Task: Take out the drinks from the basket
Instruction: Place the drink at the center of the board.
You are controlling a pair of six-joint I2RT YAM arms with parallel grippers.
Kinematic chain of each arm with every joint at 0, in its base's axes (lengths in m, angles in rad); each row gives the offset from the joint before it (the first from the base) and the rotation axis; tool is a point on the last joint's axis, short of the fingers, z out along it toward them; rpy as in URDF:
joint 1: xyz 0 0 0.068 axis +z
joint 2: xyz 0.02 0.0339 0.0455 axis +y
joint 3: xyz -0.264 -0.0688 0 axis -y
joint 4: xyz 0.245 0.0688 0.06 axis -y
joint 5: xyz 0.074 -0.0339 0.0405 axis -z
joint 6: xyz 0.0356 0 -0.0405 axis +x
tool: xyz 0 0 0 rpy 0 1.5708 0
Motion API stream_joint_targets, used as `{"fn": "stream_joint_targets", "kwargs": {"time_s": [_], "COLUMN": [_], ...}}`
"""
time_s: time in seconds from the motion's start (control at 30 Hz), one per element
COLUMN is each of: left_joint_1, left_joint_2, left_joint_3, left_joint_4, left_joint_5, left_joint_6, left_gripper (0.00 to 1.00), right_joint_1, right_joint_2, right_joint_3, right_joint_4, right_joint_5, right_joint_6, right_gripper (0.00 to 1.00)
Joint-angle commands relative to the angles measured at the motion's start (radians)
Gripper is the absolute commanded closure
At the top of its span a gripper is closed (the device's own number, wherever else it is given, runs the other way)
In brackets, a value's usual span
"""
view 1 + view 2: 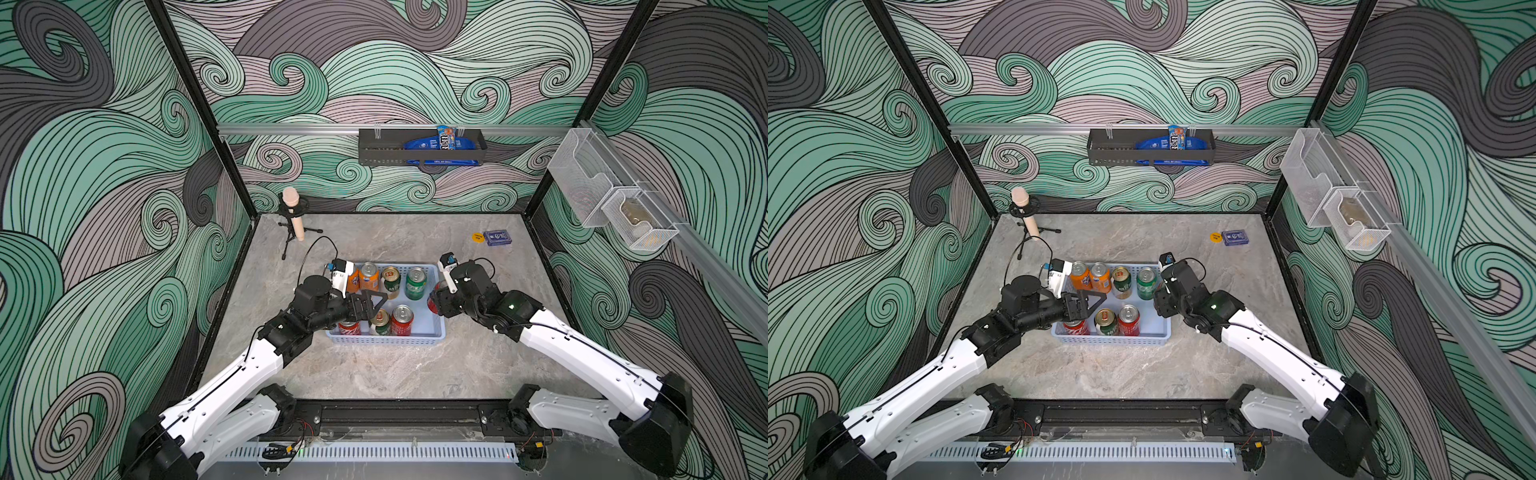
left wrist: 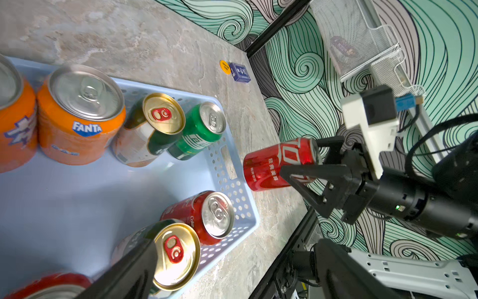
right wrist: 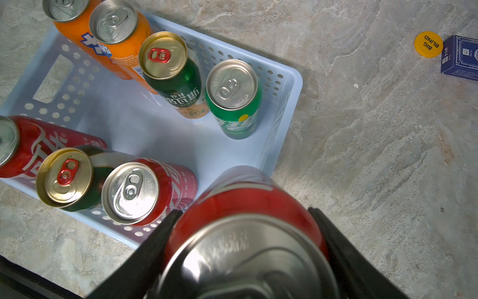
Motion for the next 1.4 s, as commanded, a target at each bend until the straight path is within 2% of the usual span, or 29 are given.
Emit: {"fn": "stream_joint_targets", "kwargs": {"time_s": [0.0, 0.43, 0.8, 1.37], "left_joint_1": [-0.040, -0.139, -0.151, -0.149], "left_joint_2": [0.016, 0.101, 0.104, -0.061], "left_joint_3": [0.055, 0.113, 0.126, 0.072], "left_joint_4": [0.028, 0.036, 0.003, -0.070], "left_joint_5": [-0.003, -0.051, -0.107, -0.359], "left_joint_6": [0.013, 0.025, 0.042, 0.039], "left_gripper": [0.01, 0.01, 0.01, 0.01], "right_joint_1": [-0.015, -0.072, -0.088, -0.089], "right_joint_2": [-0.048, -0.077, -0.097, -0.157], "right_joint_3": [0.050, 0.051, -0.010, -0.157], "right_joint_4": [0.038, -0.001, -0.008, 0.033], "right_joint_5": [0.015, 0.030, 0.056, 0.059], "right_joint_6": [-0.013, -0.041, -0.012, 0.067], "right_gripper": [0.44, 0.45, 0.46, 0.47]}}
